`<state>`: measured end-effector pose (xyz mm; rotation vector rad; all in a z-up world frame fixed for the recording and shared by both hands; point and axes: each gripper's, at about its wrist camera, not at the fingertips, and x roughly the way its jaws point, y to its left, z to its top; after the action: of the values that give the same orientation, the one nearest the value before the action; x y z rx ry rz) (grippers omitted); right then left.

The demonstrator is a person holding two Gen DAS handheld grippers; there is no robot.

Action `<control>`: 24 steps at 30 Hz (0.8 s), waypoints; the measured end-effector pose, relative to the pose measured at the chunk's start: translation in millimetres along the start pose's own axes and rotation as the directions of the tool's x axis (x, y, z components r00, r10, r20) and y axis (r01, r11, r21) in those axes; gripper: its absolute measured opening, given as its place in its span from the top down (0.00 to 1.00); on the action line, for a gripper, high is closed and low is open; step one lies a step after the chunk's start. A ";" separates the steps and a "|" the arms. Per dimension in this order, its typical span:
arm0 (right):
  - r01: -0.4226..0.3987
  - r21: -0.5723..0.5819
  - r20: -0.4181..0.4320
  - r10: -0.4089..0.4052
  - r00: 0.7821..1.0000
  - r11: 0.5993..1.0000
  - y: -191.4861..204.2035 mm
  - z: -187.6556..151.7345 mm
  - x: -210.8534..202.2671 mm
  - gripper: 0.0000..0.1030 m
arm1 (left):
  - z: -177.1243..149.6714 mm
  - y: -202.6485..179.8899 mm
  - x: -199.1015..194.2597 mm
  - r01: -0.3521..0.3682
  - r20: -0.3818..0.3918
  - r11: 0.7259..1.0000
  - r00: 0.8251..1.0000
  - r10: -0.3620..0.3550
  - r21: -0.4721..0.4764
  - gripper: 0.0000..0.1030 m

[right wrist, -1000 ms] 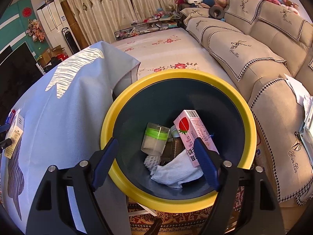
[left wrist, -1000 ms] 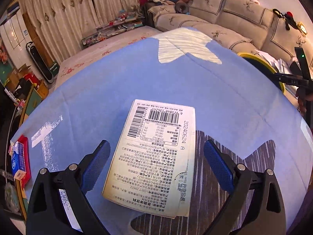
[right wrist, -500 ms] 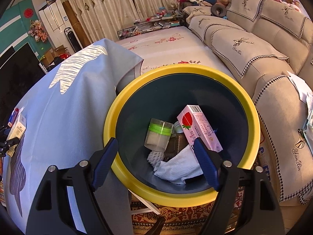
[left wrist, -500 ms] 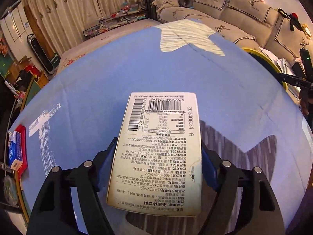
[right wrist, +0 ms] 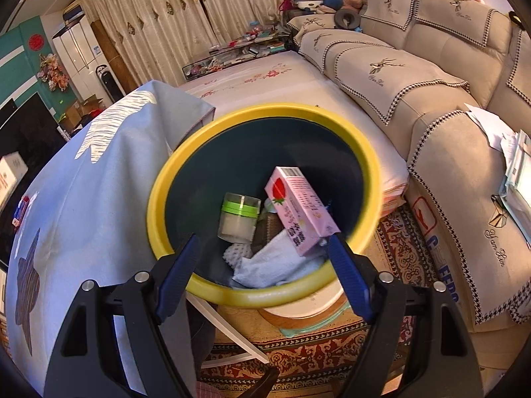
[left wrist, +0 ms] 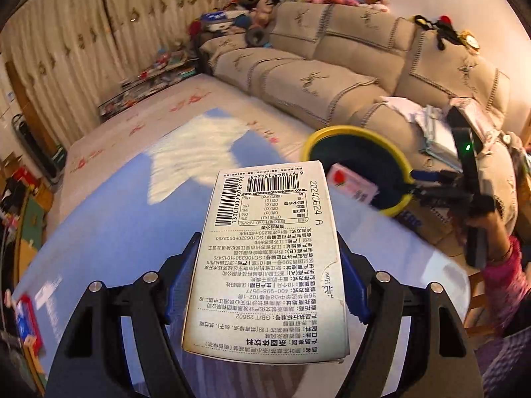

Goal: Collect trash
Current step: 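Drop the paper box into the bin with the left tool while the right tool holds the bin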

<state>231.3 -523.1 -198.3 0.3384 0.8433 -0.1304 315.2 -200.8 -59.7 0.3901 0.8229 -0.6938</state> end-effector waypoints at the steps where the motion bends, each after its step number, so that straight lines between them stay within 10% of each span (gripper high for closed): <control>1: 0.004 0.006 0.006 -0.004 1.000 1.000 -5.0 -0.8 -3.2 0.27 | 11.5 -10.1 6.1 0.015 0.003 1.000 1.000 -0.015 0.013 0.28; 13: 0.071 0.073 0.050 -0.075 0.996 0.995 -55.5 -25.1 -42.9 0.27 | 107.2 -117.0 132.1 0.124 -0.078 0.988 0.990 -0.117 0.093 0.28; 24: 0.094 0.104 0.047 -0.100 0.994 0.990 -75.3 -26.7 -41.9 0.26 | 118.4 -143.4 257.8 0.090 -0.269 0.996 0.959 -0.094 -0.027 0.28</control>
<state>166.2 -585.5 -201.5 0.3879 0.8034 -0.2722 402.7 -475.7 -193.1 0.4411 1.1096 -0.7296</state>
